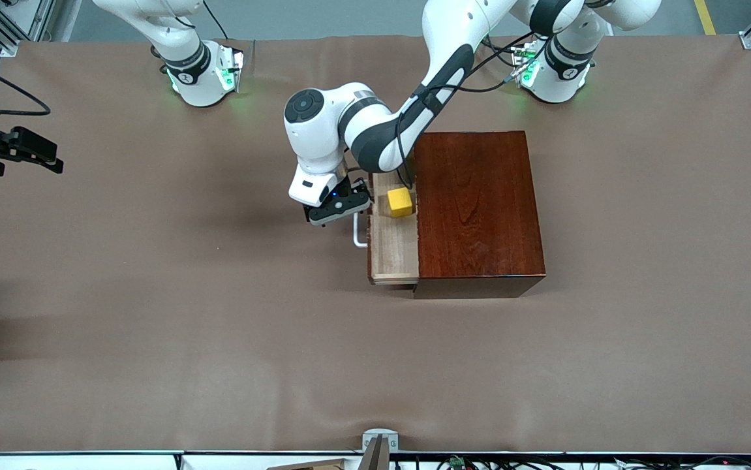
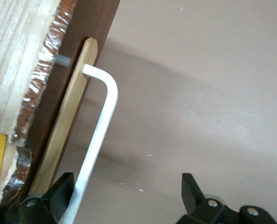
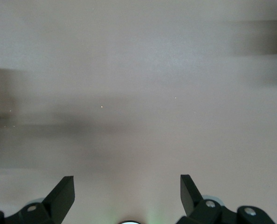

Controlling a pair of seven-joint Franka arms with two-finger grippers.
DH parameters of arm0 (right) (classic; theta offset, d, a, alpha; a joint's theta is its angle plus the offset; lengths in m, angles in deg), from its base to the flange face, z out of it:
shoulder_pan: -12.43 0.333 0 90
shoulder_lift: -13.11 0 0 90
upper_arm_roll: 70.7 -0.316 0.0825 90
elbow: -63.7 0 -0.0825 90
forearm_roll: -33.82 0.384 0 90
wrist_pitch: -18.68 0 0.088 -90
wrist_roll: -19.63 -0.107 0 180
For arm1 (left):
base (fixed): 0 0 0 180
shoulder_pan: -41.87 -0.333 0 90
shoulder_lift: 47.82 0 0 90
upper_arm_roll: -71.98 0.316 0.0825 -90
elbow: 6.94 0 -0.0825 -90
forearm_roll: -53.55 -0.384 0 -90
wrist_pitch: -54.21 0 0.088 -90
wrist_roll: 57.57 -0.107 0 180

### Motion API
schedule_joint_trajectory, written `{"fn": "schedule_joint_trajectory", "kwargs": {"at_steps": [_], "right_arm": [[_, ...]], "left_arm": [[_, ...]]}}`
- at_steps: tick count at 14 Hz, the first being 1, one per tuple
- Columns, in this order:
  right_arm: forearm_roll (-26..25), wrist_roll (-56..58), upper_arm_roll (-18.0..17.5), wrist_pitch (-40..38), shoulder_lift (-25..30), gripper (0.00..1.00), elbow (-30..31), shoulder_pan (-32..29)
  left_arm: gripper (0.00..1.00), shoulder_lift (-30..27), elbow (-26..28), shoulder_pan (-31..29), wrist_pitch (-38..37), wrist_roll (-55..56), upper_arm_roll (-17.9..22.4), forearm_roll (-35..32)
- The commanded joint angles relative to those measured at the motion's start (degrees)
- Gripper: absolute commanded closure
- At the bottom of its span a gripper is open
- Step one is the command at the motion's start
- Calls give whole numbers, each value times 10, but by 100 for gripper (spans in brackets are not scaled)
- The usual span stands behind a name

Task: Open drawer, take yellow block, close drawer
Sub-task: 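Hook the drawer handle with the left gripper and pull the drawer open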

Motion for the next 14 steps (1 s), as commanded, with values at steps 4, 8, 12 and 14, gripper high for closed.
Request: {"fn": "schedule_joint_trajectory", "kwargs": {"at_steps": [4, 8, 12, 14], "right_arm": [[-10, 0, -10, 0, -4, 0, -3, -15], [-10, 0, -10, 2, -5, 0, -3, -17], [-12, 0, -10, 3, -18, 0, -5, -18], [-13, 0, -9, 4, -20, 0, -5, -18]], "left_arm": [[0, 30, -27, 7, 100, 45, -7, 16], [0, 31, -27, 8, 128, 49, -10, 16], [0, 21, -23, 9, 106, 53, -1, 20], [0, 21, -22, 10, 86, 50, 13, 10]]}}
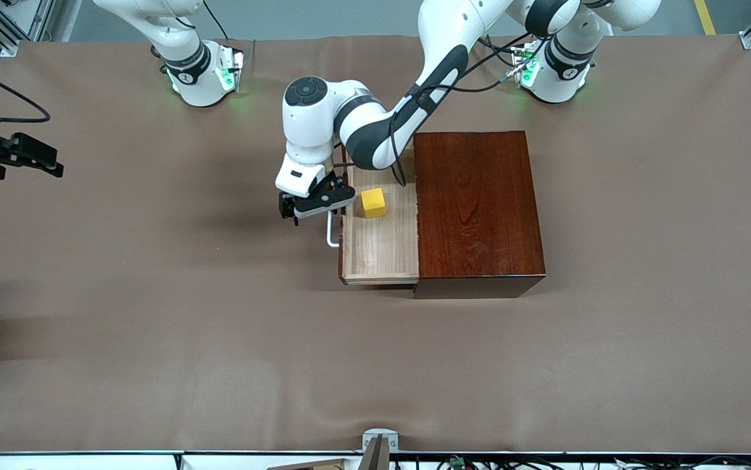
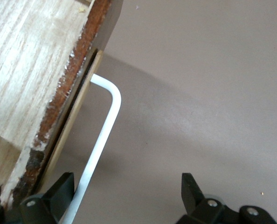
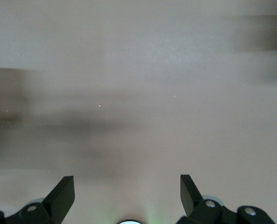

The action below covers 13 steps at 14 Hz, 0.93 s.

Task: Open drawer, take yellow block, close drawer
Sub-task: 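Hook the drawer handle with the left gripper and pull the drawer open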

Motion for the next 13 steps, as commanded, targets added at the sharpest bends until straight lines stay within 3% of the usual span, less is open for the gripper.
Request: {"fn": "schedule_joint_trajectory", "kwargs": {"at_steps": [1, 8, 11, 13], "right_arm": [[-11, 0, -9, 3, -9, 0, -5, -12], [-11, -1, -10, 9, -17, 0, -6, -15], [-11, -2, -10, 9, -17, 0, -6, -15], [-9, -7, -10, 9, -17, 0, -6, -15]], "left_arm": [[0, 9, -19, 4, -15, 10, 20, -5], [0, -6, -20, 9, -21, 8, 13, -9], [0, -51, -19, 10, -80, -7, 16, -9], [0, -114, -17, -1, -122, -40, 17, -10]]}}
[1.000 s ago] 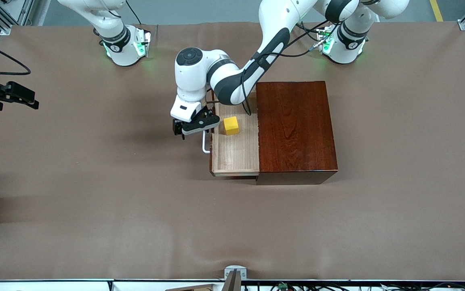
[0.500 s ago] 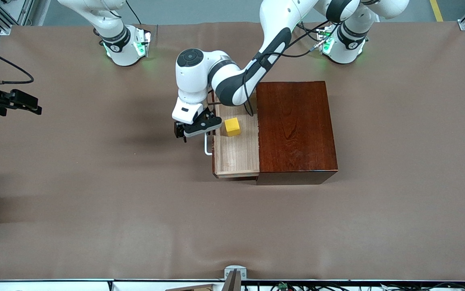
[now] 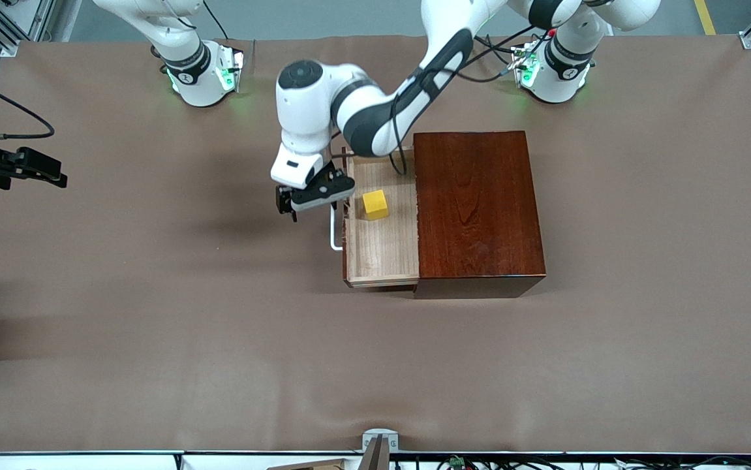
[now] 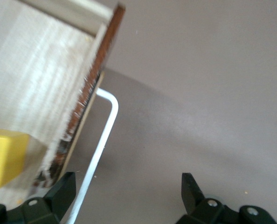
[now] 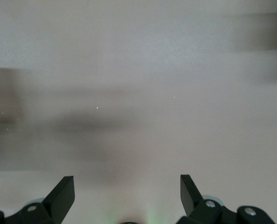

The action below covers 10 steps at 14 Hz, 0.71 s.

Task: Open drawer, take yellow block, close drawer
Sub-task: 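Lift the left gripper away while the right gripper reaches toward the drawer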

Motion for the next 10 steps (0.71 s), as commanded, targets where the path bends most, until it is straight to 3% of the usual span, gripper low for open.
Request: {"fn": "schedule_joint_trajectory", "kwargs": {"at_steps": [1, 3, 5, 8, 10], "right_arm": [[0, -19, -11, -2, -1, 0, -6, -12], [13, -86, -13, -6, -2, 0, -5, -2], [58, -129, -15, -7, -2, 0, -5, 3], [68, -198, -16, -4, -1, 0, -5, 17], [109, -254, -15, 1, -8, 0, -4, 17]], "left_arm": [[0, -97, 15, -22, -80, -37, 3, -11], [0, -152, 20, -51, -171, -39, 3, -11], [0, -188, 21, -74, -248, -46, 7, -29], [0, -221, 22, -109, -286, -88, 6, -39], [0, -246, 28, -139, -317, -148, 5, -37]]}}
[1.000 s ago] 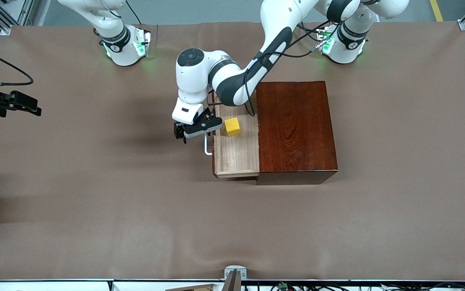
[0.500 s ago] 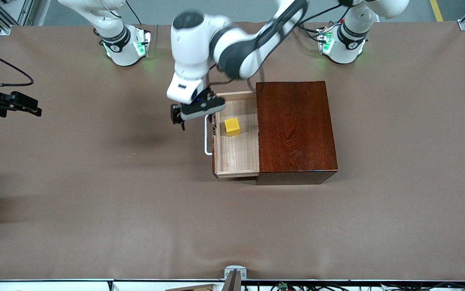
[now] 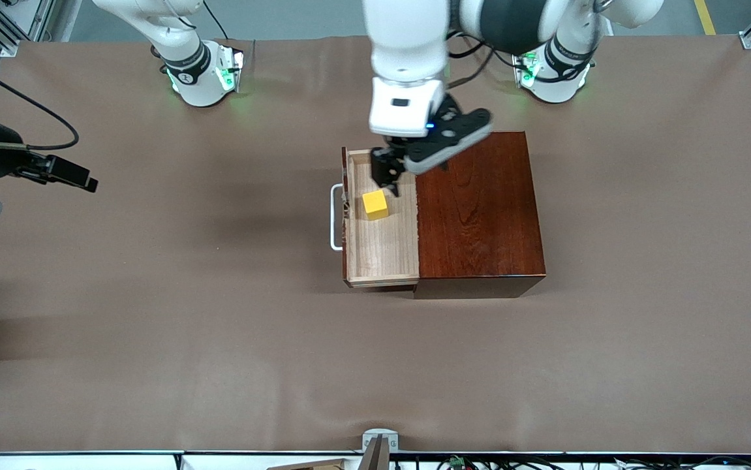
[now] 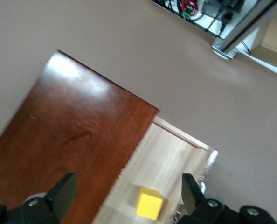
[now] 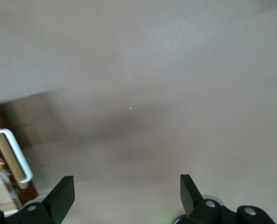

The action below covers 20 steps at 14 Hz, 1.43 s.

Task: Open drawer, take yellow block, close drawer
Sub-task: 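Lift the left gripper away while the right gripper reaches toward the drawer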

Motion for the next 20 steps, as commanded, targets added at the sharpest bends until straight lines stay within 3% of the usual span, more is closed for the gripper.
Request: {"fn": "schedule_joint_trajectory", "kwargs": {"at_steps": [1, 8, 11, 14, 18, 20], "right_arm": [[48, -65, 1, 16, -15, 0, -5, 2], [60, -342, 1, 57, -29, 0, -3, 96], [55, -457, 1, 51, -48, 0, 0, 148], [54, -555, 1, 59, -58, 0, 1, 185], [54, -686, 1, 111, -92, 0, 0, 238], [53, -750, 1, 137, -108, 0, 0, 273]], "left_arm": [[0, -45, 23, -42, -37, -72, -6, -8], [0, -113, 25, -235, -127, -368, -8, 38], [0, -124, 24, -300, -136, -475, -8, 38], [0, -138, 26, -376, -146, -576, -8, 82], [0, -148, 38, -416, -167, -699, -4, 87], [0, -183, 85, -423, -153, -712, -4, 90]]}}
